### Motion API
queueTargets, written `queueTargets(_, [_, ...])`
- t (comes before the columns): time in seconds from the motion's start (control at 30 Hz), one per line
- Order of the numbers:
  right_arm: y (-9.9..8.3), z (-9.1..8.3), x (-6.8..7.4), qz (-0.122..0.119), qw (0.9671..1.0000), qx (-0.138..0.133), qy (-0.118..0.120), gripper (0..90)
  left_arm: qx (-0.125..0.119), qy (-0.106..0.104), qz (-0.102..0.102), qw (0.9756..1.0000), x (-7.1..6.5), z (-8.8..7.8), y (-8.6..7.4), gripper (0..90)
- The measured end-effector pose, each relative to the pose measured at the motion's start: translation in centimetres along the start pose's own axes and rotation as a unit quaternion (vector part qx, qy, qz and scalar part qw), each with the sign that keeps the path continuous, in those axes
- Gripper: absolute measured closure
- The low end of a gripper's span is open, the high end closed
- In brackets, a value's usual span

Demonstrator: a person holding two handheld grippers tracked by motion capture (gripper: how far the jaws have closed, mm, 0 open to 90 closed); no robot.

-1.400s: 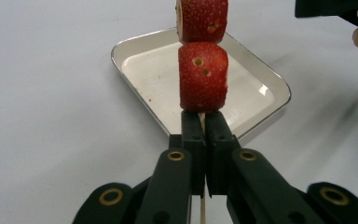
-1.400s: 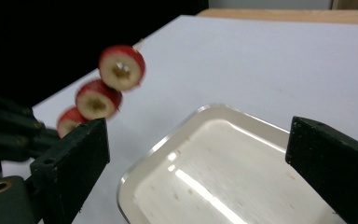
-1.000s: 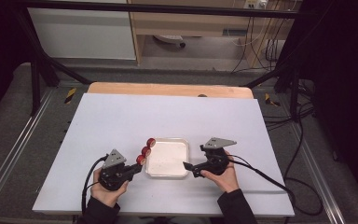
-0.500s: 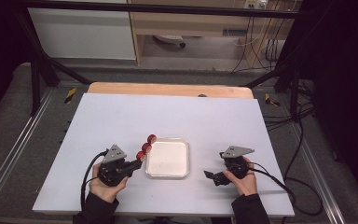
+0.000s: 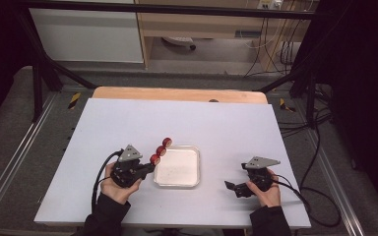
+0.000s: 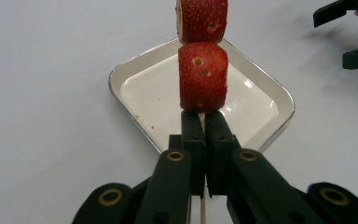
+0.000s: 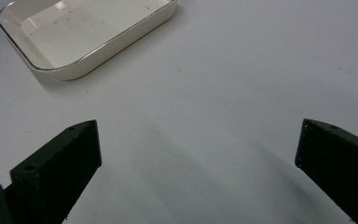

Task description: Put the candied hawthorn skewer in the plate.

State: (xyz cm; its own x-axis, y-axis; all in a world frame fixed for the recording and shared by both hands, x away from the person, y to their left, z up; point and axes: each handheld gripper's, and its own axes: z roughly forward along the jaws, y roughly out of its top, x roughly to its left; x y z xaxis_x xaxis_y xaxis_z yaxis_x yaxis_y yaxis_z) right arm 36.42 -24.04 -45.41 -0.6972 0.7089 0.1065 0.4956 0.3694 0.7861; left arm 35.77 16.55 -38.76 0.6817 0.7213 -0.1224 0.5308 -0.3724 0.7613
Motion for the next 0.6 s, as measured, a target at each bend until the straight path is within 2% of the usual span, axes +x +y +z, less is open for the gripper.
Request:
queueTargets(0.3, [-0.2, -0.4, -0.1, 0.006, 1.0000, -0.003, -0.003, 0.7, 0.027, -0.006, 0.004, 0.9996, -0.4, 2.2, 1.5, 87.8])
queueTargets(0.6, [-0.3, -0.5, -0.2, 0.006, 1.0000, -0.007, 0.003, 0.7, 0.060, 0.003, 0.008, 0.9982, -0.7, 4.7, 2.0, 87.8])
